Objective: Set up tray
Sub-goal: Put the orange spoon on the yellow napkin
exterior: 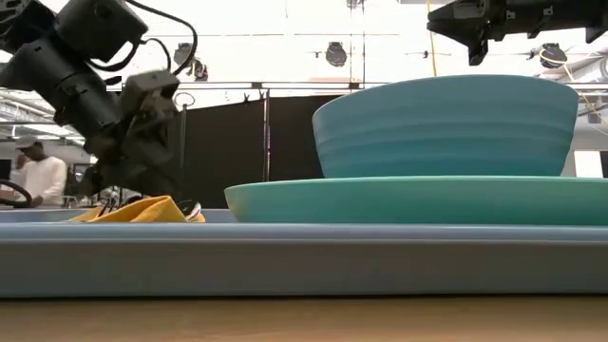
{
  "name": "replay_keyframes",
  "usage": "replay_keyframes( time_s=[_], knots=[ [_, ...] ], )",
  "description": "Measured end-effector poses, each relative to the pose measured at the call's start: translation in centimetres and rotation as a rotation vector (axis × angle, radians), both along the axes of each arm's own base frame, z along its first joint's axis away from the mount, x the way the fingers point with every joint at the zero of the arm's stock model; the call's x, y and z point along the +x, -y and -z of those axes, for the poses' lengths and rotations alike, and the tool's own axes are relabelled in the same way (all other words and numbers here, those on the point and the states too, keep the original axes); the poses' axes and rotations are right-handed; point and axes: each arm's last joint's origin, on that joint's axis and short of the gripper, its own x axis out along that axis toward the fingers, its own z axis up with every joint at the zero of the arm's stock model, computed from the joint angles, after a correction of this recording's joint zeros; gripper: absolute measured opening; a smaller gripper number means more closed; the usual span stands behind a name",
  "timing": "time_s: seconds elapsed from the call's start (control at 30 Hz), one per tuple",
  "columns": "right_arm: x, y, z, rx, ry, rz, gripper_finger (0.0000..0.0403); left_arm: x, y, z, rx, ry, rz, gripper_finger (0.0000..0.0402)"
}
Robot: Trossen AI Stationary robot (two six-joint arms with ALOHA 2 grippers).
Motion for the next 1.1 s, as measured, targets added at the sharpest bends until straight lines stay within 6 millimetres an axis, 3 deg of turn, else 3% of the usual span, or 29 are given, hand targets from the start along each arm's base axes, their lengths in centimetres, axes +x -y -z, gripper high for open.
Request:
replay_keyframes(
  time_s=[0.2,1.1],
  knots=[
    [0.33,0.12,-0.21,0.001,0.027,0.019,0.0077,0.45,-0.06,-0.41,-0.008,0.043,0.079,0.0167],
    [0.44,0.13,-0.15,0.012,0.026,0.014,0.0077,0.15,-0.08,0.14,-0.087,-0.025,0.095,0.0168]
  ],
)
